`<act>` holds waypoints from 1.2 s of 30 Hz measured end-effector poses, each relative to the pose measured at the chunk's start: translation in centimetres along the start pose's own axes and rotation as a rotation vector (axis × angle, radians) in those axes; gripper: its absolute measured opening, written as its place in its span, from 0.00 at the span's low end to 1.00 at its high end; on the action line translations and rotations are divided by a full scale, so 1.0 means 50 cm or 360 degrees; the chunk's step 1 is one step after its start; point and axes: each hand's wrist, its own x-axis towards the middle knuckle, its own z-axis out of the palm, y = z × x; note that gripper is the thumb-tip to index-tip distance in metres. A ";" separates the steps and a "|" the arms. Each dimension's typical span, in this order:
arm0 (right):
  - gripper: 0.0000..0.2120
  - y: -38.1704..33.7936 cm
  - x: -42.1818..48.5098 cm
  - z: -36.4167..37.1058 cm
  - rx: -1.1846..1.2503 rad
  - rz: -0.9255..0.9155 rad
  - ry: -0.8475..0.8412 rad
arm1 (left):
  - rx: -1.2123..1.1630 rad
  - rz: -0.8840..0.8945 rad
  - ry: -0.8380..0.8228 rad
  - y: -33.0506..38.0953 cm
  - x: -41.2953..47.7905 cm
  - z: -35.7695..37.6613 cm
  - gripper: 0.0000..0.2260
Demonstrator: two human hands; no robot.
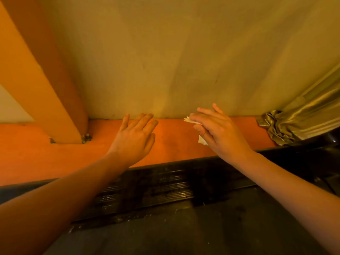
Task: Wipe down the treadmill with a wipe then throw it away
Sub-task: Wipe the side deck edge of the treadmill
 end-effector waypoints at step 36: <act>0.17 -0.424 0.628 0.050 0.0315 -0.0347 0.0226 | 0.0144 -0.0932 0.0532 -0.388 -0.223 -0.527 0.23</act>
